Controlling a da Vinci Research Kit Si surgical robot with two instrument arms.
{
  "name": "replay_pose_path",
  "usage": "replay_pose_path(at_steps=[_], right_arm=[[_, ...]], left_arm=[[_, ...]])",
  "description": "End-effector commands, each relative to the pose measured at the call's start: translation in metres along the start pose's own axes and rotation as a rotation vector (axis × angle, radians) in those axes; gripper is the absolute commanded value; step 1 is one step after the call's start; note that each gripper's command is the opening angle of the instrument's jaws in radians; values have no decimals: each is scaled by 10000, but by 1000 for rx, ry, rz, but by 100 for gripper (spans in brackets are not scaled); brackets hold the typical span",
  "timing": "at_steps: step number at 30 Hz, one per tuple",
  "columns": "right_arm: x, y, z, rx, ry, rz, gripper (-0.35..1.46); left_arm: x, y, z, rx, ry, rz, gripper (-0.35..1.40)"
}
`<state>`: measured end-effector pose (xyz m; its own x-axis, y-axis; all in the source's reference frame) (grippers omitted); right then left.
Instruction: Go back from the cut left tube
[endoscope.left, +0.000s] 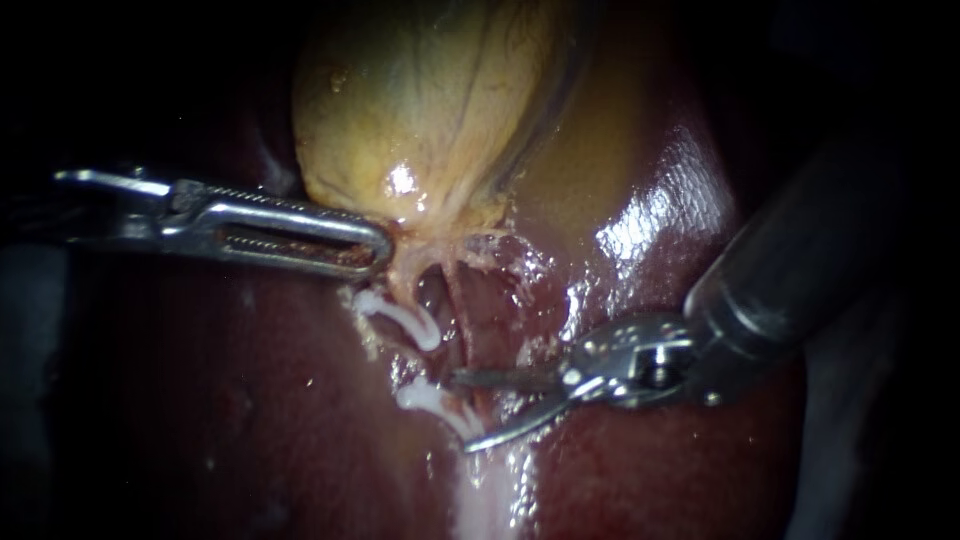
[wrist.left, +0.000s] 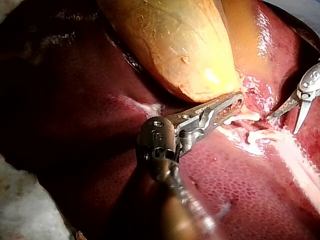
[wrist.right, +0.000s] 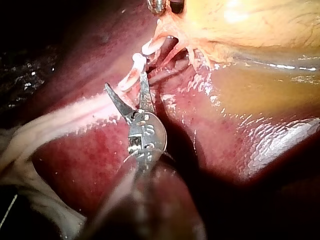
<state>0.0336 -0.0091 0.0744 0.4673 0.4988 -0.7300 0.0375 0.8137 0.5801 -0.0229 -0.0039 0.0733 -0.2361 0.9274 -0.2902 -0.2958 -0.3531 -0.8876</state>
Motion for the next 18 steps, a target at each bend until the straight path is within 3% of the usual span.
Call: replay_pose_path(at_steps=[1,9,18], right_arm=[[2,1,-7,-10,3,-7,143],[19,11,-62,-85,21,-70,143],[27,12,-77,-119,39,-90,143]], left_arm=[[0,0,0,0,0,0,-35],[0,-1,0,0,0,0,-35],[0,-4,3,1,0,0,-35]])
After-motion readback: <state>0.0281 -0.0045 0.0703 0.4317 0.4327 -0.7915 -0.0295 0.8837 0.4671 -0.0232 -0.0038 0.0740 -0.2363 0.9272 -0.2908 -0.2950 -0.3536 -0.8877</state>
